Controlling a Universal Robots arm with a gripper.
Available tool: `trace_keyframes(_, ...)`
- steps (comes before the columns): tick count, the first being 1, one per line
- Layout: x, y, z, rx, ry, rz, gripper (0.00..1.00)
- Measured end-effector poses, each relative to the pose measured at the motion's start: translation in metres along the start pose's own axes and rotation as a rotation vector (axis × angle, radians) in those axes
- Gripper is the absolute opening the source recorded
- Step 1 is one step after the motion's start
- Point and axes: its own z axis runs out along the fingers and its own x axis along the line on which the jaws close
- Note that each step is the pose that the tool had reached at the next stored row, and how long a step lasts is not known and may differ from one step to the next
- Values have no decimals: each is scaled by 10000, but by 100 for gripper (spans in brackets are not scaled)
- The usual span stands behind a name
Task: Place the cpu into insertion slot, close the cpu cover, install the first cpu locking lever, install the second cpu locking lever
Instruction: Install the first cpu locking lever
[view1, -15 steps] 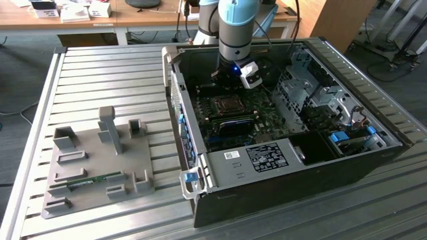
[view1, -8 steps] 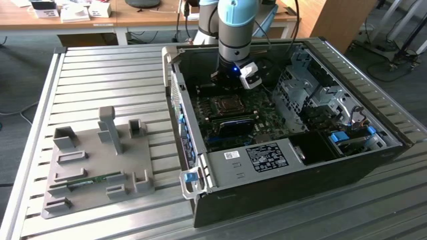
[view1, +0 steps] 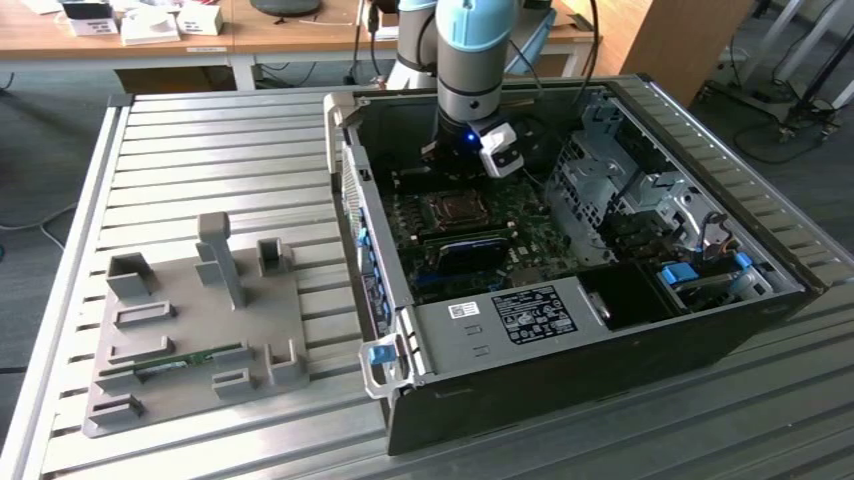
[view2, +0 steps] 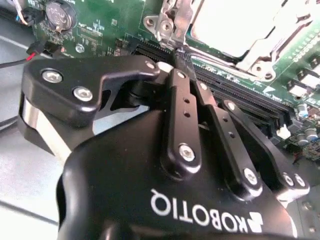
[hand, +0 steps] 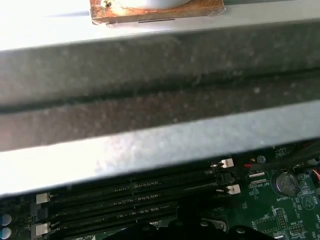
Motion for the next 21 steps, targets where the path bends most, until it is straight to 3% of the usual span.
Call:
trace_keyframes(11, -28, 43, -177, -2, 1, 0, 11)
trace_keyframes(21, -30, 46, -191, -4, 0, 0, 11)
